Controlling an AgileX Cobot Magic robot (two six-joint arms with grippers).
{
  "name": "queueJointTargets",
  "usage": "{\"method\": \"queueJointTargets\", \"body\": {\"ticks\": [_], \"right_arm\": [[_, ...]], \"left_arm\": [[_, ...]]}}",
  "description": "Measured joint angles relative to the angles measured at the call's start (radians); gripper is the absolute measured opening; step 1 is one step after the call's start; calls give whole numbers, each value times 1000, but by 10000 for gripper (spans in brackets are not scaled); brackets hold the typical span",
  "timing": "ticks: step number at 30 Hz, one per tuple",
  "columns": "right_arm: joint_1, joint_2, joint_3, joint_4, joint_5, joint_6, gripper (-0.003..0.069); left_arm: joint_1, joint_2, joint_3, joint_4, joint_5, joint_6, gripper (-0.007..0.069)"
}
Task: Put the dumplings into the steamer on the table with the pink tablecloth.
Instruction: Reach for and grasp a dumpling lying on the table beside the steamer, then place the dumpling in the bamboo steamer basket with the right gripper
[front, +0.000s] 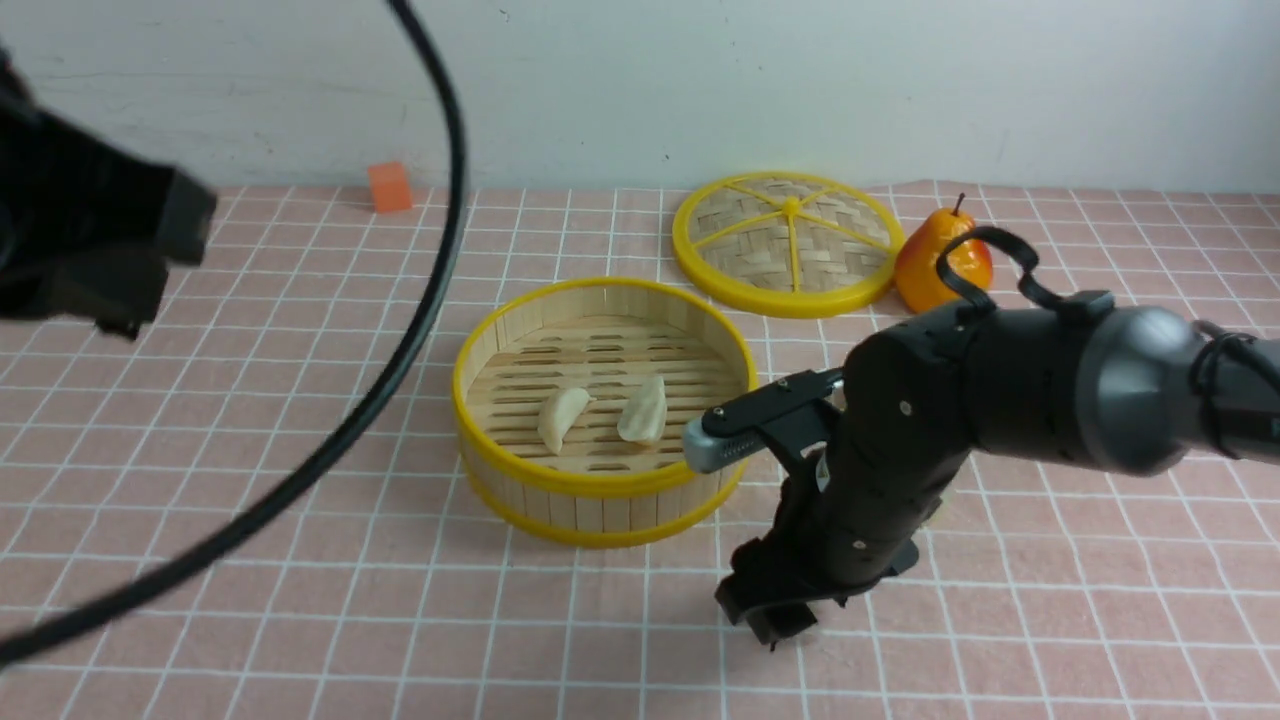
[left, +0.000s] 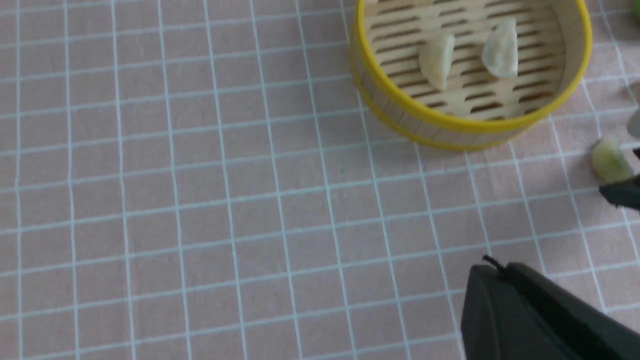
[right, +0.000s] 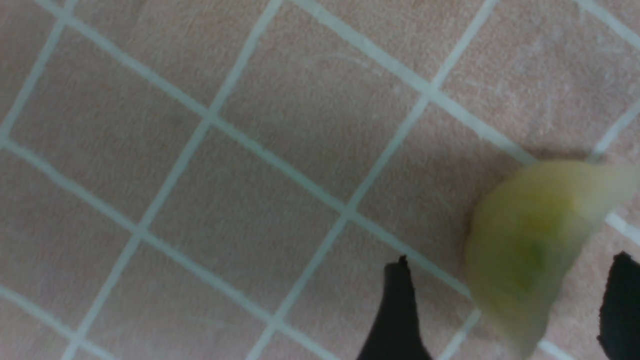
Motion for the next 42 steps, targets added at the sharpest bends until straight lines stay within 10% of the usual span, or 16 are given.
{"method": "queueJointTargets", "body": {"ticks": [5,11,29,42], "right_arm": [[0,29,-10,-5,-39,23,466],[-1,29,-11,-11,-37,28,192],[35,-3,-575,-55,358,-58,206],[44,314,-828,-55,151,-58,206]], "left_arm": [[0,-188,164,-23,0,-3,-14],[0,-343,247,-24,0,-3,-14],[0,-447,252,-21,0,-26,-14],[0,-447,252,-20,0,-26,-14]]}}
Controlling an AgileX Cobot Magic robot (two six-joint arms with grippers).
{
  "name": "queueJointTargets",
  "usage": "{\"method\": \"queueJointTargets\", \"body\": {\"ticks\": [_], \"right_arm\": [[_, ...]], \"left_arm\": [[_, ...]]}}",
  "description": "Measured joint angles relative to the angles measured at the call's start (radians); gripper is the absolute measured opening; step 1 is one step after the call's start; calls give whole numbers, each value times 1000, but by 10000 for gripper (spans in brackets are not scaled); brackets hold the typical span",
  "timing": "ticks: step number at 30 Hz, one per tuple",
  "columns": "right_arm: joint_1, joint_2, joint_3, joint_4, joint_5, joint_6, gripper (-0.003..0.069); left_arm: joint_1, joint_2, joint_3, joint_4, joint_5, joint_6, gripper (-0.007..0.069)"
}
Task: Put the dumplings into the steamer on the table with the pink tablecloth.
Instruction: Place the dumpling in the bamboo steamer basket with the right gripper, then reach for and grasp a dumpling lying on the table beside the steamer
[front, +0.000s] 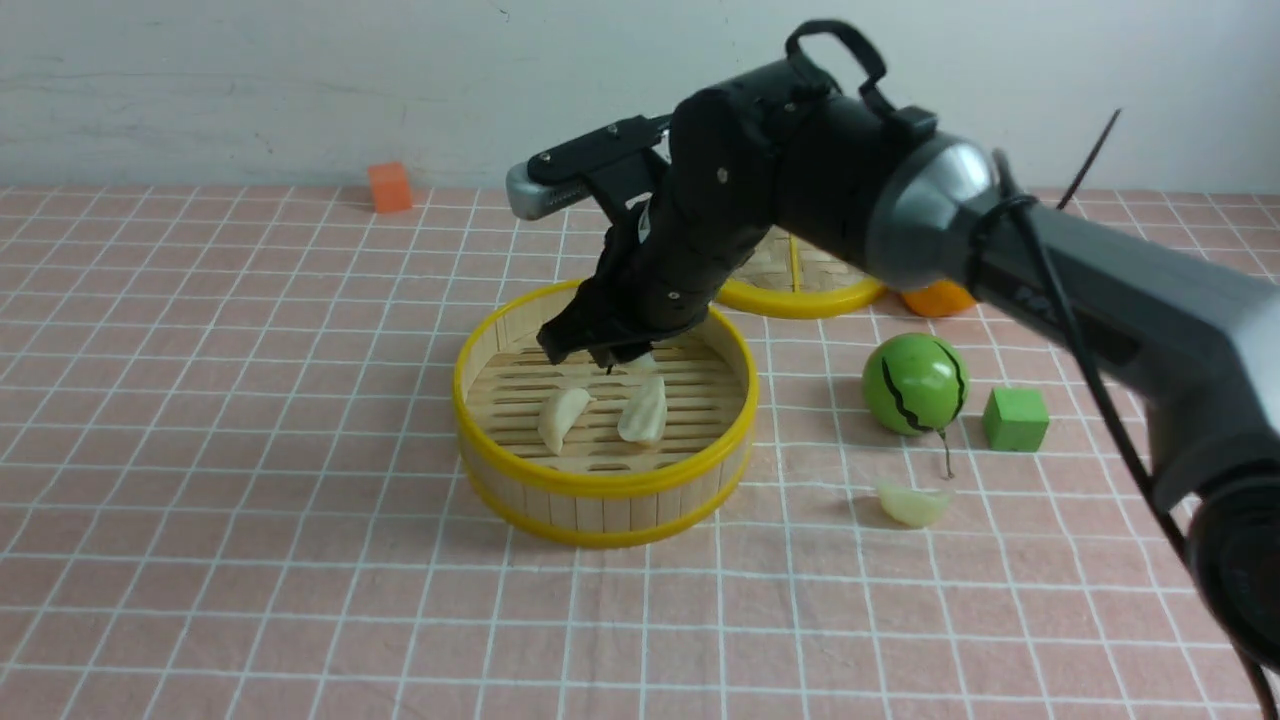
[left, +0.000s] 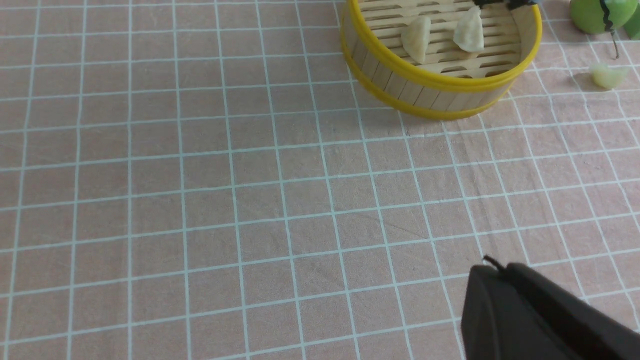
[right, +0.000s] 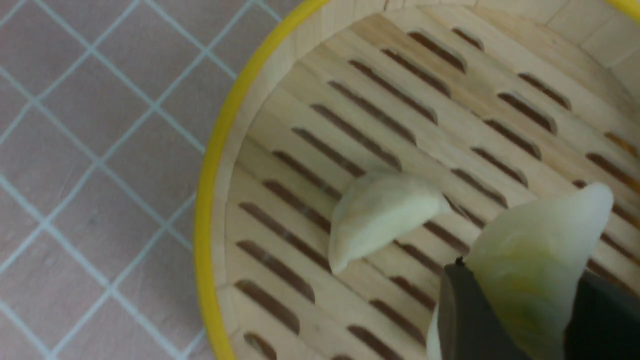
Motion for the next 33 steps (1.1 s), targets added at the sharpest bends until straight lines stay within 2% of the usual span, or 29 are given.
{"method": "queueJointTargets", "body": {"ticks": [7,14,20,24,27,30,33], "right_arm": [[0,86,-1,-49,-175,0,216],[-4,138,-2,-94,-240,37,328],[-18,141,-3,-107,-235,170,422],[-19,112,-4,-107,-169,195,433],[-19,21,-21,-108,-35,185,434],[-19,-68,-36,-139,77,116,434],[-19,-163,-45,-197,275,10,434]], "left_arm": [[0,0,0,0,0,0,-14],[0,0,0,0,0,0,-13],[0,0,0,0,0,0,-11],[0,0,0,0,0,0,-10],[0,0,0,0,0,0,-11],[0,0,0,0,0,0,-11],[0,0,0,0,-1,0,-11]]}}
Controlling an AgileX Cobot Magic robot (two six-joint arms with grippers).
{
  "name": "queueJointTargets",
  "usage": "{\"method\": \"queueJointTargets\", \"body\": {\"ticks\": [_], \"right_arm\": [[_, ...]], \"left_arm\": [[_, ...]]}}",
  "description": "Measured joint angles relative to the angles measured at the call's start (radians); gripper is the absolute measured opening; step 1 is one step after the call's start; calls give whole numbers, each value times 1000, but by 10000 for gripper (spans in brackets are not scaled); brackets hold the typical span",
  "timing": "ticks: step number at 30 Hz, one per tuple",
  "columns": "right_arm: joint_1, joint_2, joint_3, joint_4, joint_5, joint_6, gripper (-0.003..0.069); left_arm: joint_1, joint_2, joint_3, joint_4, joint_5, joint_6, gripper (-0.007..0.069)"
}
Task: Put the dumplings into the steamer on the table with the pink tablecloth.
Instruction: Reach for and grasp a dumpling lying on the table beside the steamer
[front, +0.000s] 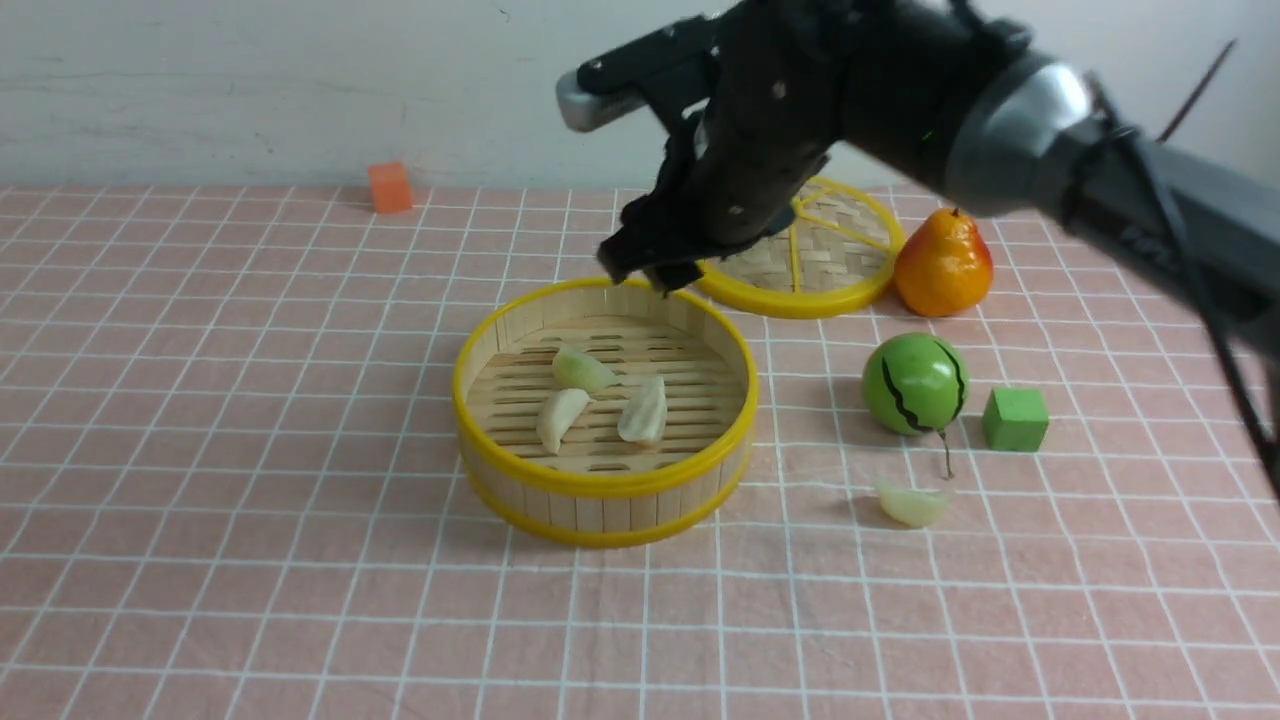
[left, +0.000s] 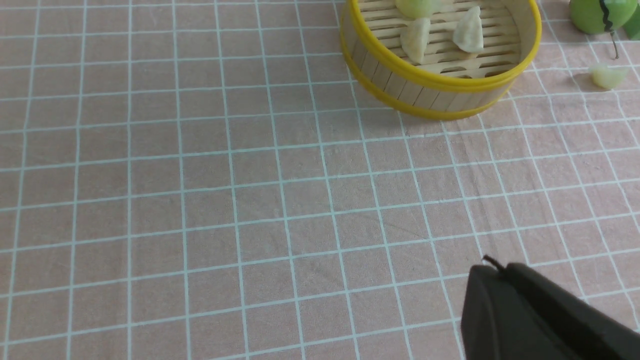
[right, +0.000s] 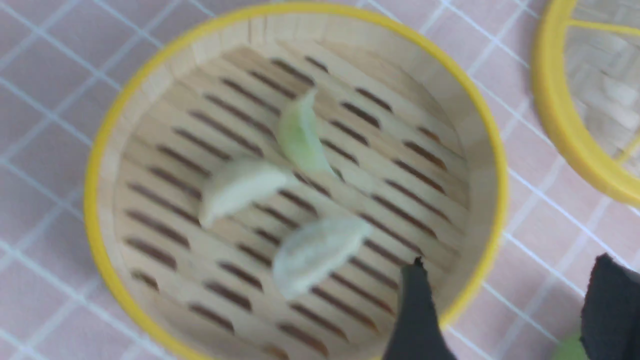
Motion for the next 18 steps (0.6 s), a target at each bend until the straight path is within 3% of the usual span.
{"method": "queueJointTargets", "body": {"ticks": [3,10,18], "right_arm": [[-3,-47,8,-36,109,-56,434],[-50,-138,167,-8,129,-72,434],[-181,-219,534,22,115,-107,435]], "left_arm": [[0,1,0,0,-24,0,-11],[0,24,0,-42,-149,0,-11],[0,137,0,-101,-170,6,-5]]}}
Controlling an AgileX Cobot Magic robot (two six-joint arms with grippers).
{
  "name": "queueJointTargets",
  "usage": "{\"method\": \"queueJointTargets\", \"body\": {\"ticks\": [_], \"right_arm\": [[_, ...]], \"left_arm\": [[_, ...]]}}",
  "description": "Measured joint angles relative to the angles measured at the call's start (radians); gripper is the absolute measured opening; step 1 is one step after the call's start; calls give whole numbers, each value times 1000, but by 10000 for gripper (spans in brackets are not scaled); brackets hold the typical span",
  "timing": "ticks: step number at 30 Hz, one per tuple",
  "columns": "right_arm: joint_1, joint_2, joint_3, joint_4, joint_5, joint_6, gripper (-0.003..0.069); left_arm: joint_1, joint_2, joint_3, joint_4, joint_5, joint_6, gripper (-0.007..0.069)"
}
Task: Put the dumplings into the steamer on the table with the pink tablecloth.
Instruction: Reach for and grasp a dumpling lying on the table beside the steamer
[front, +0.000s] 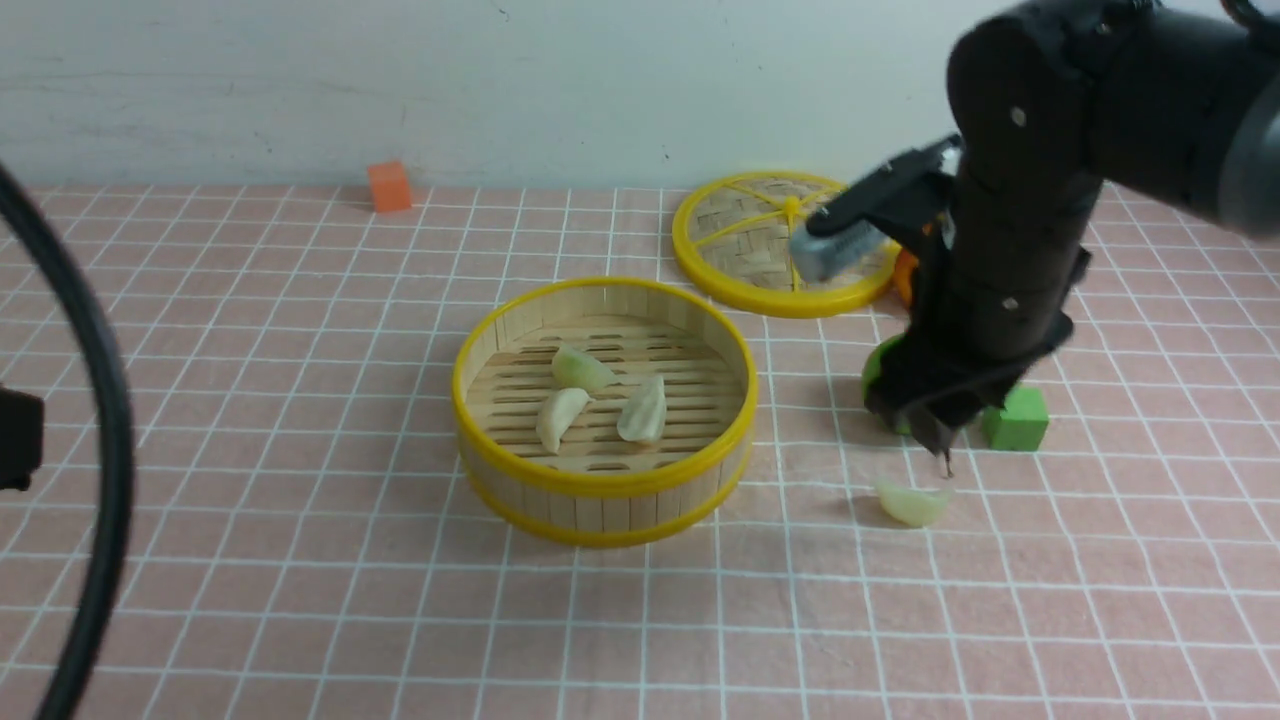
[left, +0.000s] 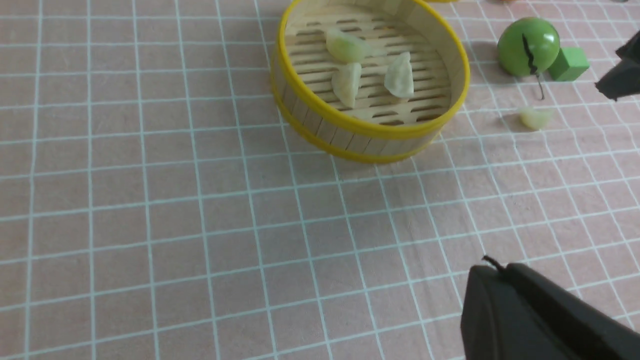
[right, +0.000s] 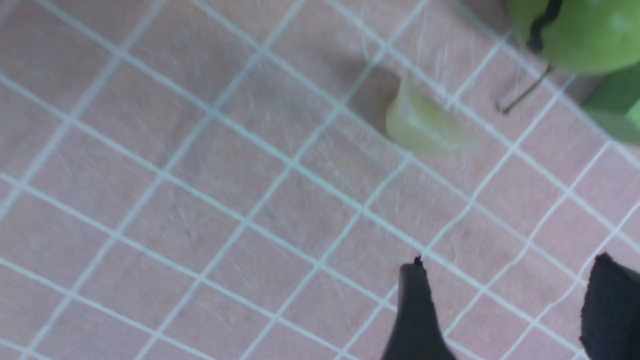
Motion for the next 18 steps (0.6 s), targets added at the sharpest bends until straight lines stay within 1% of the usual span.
{"method": "queueJointTargets", "body": {"ticks": [3,4,6,8,11,15,18], "right_arm": [[-35,5,89,24,-97,-11,435],[-37,6,94,24,-97,-13,435],[-49,30,148,43,-210,-52,435],[-49,44,163,47,-251,-76,435],[-49,104,173,53,-352,-150,435],[-49,158,173,29,-441,-179,435],[-49,183,171,1,-460,-180,430]], "left_arm": [[0,41,0,-18,1,22,-2],[0,41,0,-18,1,22,-2],[0,75,0,-40,1,53,1],[0,88,0,-52,1,68,2],[0,122,1,-75,1,106,4],[0,145,1,-85,0,119,8],[0,150,1,-87,0,119,11]]}}
